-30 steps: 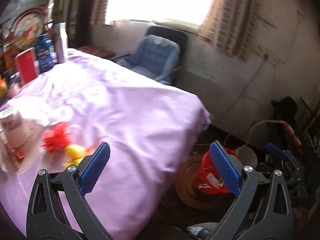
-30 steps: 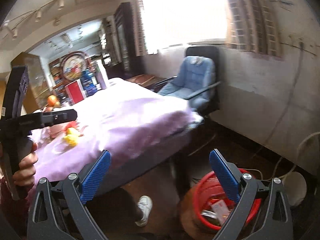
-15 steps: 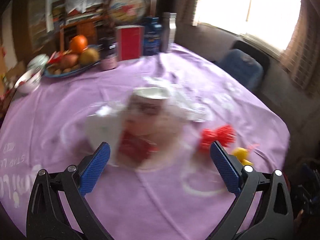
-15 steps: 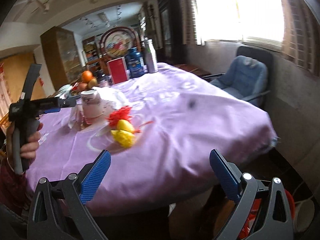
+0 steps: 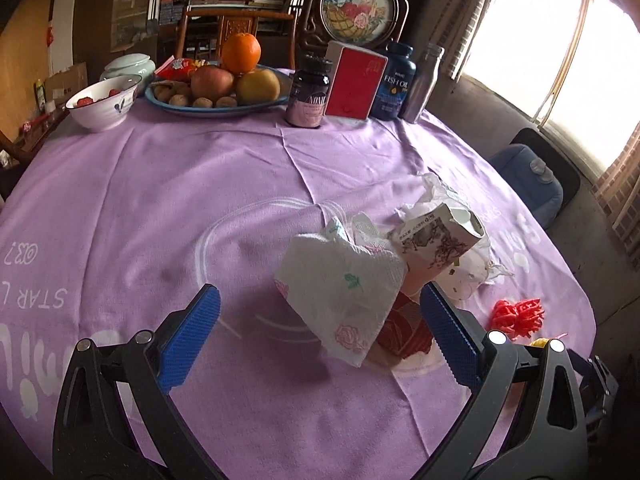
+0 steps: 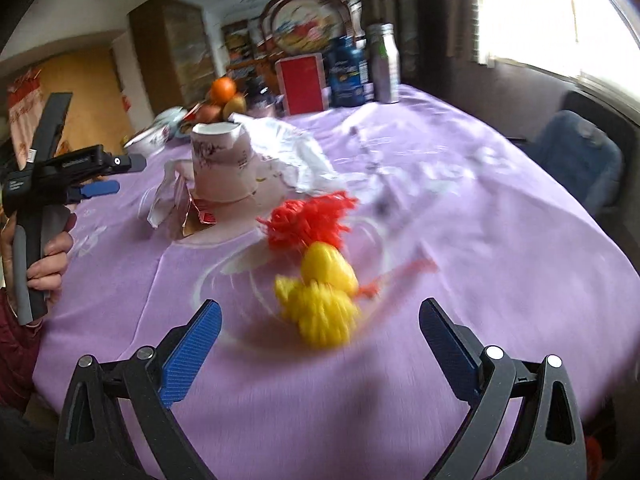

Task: Collect trash
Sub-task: 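Grasp the yellow yarn toy with the right gripper, then grasp the white floral tissue with the left gripper while the right holds the yarn toy, then carry both items over the red wastebasket and open both grippers to drop them, then move both open grippers back over the table, then grasp the red Bud box with the left gripper while the right grasps the red yarn toy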

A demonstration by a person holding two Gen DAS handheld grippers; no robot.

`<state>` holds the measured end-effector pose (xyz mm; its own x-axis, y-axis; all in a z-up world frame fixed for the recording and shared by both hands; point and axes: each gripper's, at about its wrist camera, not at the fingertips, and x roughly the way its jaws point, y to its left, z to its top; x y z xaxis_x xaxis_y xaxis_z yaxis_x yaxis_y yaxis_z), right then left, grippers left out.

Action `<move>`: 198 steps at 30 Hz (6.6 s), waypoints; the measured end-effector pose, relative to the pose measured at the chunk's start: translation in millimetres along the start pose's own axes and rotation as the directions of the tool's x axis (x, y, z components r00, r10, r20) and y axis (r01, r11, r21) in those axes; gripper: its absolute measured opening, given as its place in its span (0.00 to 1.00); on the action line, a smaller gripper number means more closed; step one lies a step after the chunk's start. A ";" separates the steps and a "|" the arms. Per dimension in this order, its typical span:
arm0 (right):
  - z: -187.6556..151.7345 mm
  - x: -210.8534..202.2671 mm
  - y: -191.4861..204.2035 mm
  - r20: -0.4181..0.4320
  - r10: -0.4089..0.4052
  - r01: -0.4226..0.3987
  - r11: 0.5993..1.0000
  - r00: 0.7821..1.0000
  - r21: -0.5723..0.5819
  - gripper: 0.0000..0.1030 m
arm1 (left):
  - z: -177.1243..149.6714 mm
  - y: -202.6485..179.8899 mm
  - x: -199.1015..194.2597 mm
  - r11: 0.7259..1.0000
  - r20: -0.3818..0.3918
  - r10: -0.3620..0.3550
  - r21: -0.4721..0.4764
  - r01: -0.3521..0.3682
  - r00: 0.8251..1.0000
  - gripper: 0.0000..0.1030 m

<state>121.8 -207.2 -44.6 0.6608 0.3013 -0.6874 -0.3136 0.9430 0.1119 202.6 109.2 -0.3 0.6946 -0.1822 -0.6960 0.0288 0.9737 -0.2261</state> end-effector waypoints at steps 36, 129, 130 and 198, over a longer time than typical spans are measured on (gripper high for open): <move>-41.4 -108.7 -24.3 0.159 -0.007 -0.028 0.976 0.987 0.215 0.33 | -6.8 -9.6 53.3 0.995 -0.142 -0.020 0.095 0.034 0.990 0.74; -229.3 -234.5 -220.7 0.000 -0.494 0.367 0.645 0.870 0.670 0.92 | -141.7 -361.0 -0.9 0.724 -0.142 -0.228 0.637 0.265 0.963 0.93; -226.0 -232.3 -218.0 -0.001 -0.491 0.369 0.653 0.871 0.662 0.93 | -137.6 -352.1 -1.2 0.734 -0.123 -0.212 0.635 0.241 0.970 0.93; 49.3 85.4 21.1 -0.232 -0.006 0.022 0.998 0.973 0.066 0.96 | -12.6 -19.9 85.6 0.966 -0.224 0.247 0.137 -0.220 0.943 0.95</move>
<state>205.2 -154.7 -65.6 0.4868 0.2544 -0.8356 -0.2536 0.9566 0.1435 252.4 72.5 -63.9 0.5006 0.0376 -0.8649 -0.0264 0.9993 0.0281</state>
